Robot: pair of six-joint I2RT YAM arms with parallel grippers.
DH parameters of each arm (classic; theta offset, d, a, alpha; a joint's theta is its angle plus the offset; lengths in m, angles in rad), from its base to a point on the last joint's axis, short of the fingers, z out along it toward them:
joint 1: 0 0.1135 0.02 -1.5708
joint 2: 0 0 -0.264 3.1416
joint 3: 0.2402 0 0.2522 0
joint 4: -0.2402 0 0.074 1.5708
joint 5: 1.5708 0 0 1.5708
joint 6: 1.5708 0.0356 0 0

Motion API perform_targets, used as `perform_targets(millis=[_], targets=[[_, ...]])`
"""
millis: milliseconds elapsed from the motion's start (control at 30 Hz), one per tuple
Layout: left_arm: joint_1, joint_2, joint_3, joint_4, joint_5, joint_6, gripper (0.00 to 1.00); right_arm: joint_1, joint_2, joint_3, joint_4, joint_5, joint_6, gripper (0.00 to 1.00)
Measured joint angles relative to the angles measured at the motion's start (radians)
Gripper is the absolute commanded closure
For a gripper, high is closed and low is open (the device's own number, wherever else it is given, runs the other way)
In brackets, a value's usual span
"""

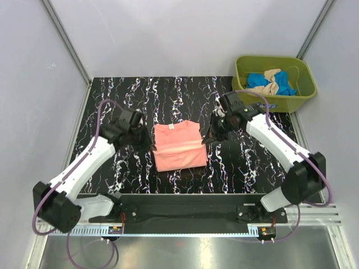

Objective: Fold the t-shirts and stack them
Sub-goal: Fold the tshirt

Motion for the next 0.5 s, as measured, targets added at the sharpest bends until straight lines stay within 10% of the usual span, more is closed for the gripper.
perform_targets(millis=[500], targets=[[0.201,0.362,0.210,0.121,0.122,0.129,1.00,-0.114,0.424,0.375,0.019,-0.129,-0.115,1.00]])
